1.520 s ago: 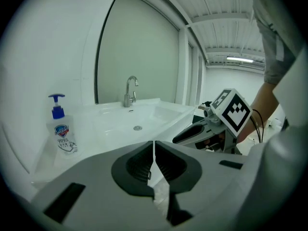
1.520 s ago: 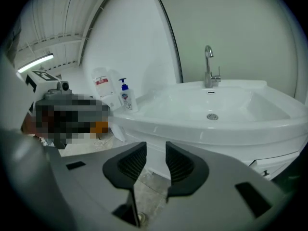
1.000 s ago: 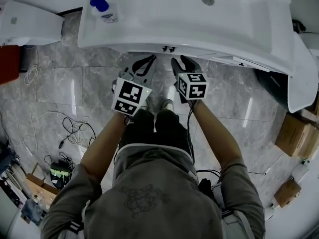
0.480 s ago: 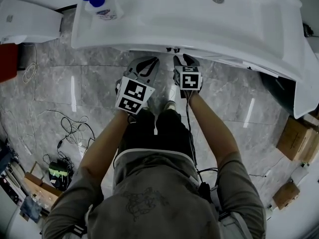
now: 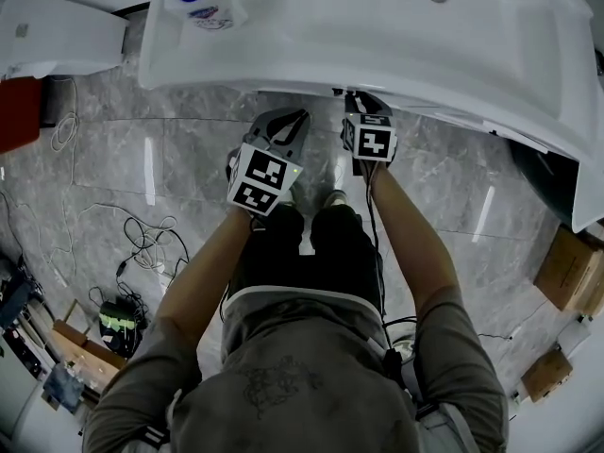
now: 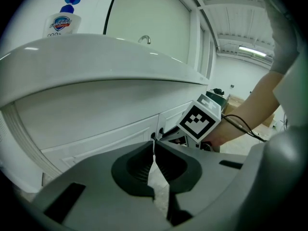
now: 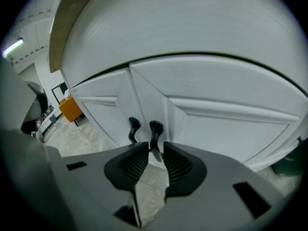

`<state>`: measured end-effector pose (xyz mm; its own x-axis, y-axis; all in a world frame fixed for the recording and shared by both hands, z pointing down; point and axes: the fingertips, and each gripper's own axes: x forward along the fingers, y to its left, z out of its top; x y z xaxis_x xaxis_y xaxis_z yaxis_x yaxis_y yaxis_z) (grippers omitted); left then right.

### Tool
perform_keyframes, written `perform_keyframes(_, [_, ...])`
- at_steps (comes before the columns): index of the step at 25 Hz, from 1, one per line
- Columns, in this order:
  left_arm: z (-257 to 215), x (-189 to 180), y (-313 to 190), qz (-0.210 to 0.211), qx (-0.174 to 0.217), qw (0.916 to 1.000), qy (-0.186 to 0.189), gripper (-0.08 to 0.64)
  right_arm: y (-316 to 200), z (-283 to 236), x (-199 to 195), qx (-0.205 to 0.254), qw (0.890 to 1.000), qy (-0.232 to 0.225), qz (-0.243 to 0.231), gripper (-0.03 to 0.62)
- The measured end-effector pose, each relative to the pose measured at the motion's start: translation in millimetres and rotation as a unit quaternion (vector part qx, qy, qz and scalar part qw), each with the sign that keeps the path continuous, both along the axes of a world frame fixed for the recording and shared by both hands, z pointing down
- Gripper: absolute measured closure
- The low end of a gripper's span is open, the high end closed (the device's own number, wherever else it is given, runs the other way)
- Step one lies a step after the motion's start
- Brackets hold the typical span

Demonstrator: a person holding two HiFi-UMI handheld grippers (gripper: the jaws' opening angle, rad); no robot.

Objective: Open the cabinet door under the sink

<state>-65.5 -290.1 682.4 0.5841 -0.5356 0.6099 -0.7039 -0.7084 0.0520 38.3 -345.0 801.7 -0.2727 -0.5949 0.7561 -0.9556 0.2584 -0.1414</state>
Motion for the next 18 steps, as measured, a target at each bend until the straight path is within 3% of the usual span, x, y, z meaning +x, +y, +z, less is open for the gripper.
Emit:
perform_keyframes(10, [2.0,2.7,-7.6,0.015,0.012,0.9998,-0.011,0.534,-5.7,4.2,-3.9,0.007,1.000,0.008,-0.021,0.532])
perform_keyframes(18, [12.6,18.4,13.7,0.035,-0.012,0.9993,-0.011,0.534,20.8,1.6,-7.8,0.021,0.998,0.006,-0.060,0.537])
